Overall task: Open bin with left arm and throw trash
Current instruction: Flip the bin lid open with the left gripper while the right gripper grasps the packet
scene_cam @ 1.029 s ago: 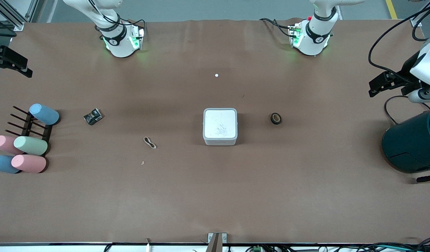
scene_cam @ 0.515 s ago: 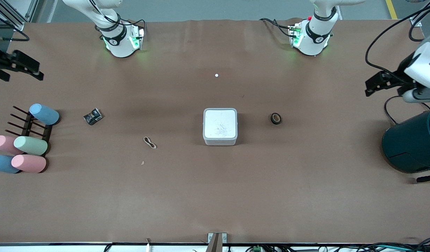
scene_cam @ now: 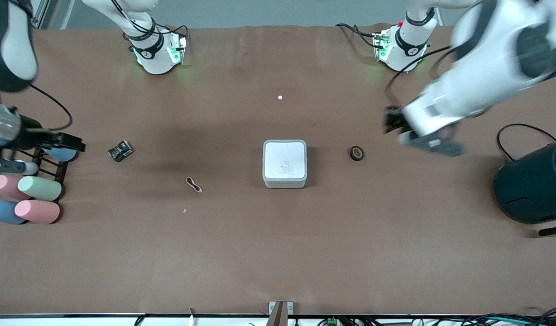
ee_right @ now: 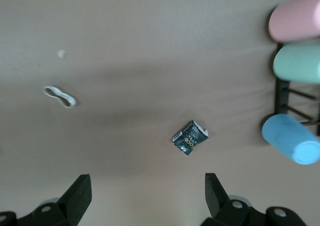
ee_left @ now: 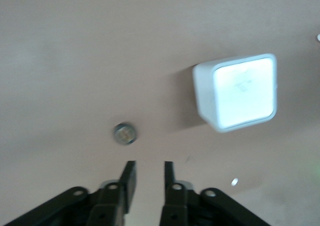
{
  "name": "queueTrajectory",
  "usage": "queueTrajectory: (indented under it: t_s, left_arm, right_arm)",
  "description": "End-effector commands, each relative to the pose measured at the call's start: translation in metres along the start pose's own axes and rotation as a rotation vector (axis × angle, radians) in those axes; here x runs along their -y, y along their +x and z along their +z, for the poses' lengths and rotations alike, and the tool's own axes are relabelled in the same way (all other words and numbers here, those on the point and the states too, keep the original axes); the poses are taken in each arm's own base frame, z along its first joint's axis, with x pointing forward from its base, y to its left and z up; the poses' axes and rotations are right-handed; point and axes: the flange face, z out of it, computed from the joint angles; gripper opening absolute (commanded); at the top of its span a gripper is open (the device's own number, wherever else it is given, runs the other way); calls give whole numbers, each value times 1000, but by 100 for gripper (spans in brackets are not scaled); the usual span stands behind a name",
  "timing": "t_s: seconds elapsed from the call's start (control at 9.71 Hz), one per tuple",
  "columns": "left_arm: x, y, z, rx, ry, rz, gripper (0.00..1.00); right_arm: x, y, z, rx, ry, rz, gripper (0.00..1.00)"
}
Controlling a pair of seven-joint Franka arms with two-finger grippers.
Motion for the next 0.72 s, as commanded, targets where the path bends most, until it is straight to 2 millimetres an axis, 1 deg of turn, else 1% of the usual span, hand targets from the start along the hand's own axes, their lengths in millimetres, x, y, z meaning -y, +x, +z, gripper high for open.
queueTrajectory:
  t_s: [0.0,0.1,0.21,0.31,0.41,0.51,0.62]
  left_arm:
    - [-66,41,98,-49,-25,-9,0]
    - [-94,48,128,-73,-13,-16,0]
    - [-115,52,150,-108,29,9,0]
    - [-123,54,169,-133,43,2,0]
    - [-137,51,192,-138,37,-28,0]
    - [-146,48,216,-133,26,-80,0]
    - [-149,49,231,-140,16,-107,0]
  right_arm:
    - [-47,-26,69,61,99,116,99]
    - [-58,-35,96,47,123,157,99]
    - [-62,-45,121,32,119,187,99]
    - [-80,-58,147,34,123,254,97]
    - [-89,-69,173,19,120,282,97]
    - [-95,-75,192,-4,116,303,95]
    - [-103,-79,204,-25,115,327,93]
